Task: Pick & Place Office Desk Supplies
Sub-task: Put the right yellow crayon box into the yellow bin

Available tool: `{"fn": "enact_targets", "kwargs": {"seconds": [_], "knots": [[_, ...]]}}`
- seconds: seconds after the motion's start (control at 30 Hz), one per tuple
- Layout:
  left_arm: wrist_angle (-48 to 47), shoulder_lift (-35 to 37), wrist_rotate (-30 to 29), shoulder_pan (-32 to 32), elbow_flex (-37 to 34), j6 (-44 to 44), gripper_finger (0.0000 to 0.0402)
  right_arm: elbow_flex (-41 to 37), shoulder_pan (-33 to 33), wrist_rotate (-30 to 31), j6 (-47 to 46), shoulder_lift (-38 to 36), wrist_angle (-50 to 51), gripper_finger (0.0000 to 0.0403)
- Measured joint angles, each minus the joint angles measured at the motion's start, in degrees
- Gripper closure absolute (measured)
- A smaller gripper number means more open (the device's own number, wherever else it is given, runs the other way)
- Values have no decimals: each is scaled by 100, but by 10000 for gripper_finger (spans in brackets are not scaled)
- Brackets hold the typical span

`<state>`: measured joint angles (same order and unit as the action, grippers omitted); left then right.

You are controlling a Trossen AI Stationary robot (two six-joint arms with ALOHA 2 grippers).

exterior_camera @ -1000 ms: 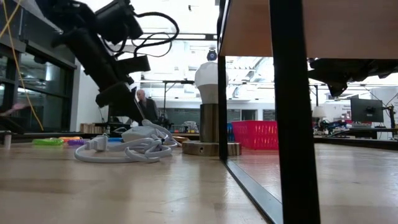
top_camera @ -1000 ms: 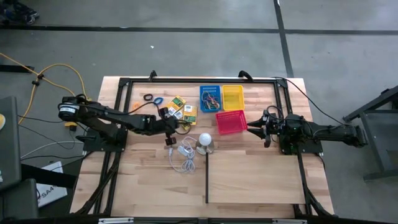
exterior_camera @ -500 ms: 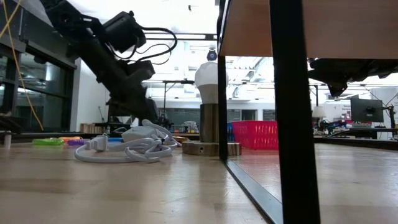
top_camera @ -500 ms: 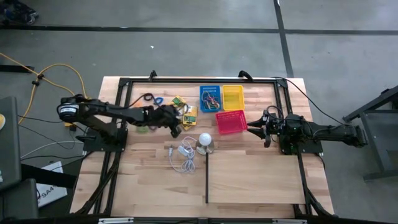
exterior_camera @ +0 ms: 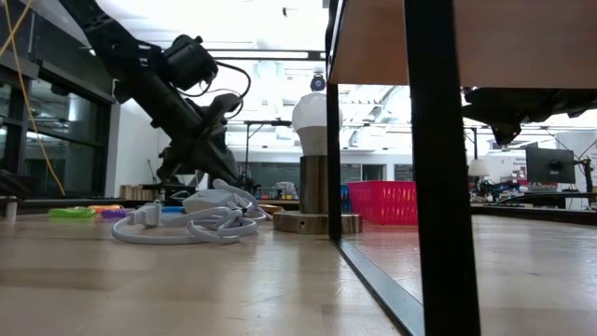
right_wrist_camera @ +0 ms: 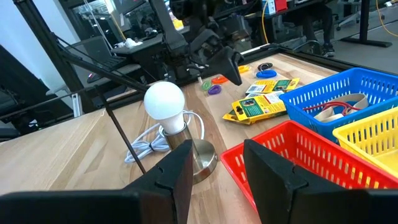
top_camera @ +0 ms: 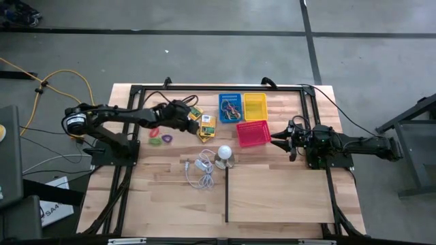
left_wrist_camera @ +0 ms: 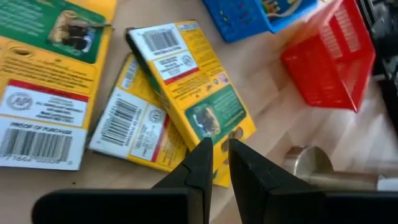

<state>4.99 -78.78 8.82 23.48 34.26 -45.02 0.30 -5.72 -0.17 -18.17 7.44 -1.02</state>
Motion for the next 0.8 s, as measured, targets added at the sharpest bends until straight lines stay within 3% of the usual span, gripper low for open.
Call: {"fn": "enact_targets", "kwargs": {"seconds": [0.23, 0.43, 0.8], "knots": [[-120, -2, -1, 127, 0, -463, 353, -1, -1, -2, 1, 0, 0, 272], [-219, -4, -169, 101, 0, -306, 350, 1, -1, 1, 0, 0, 0, 272], [-118, -163, 65, 101, 2, -672, 285, -1, 0, -1, 0, 0, 0, 272]]}}
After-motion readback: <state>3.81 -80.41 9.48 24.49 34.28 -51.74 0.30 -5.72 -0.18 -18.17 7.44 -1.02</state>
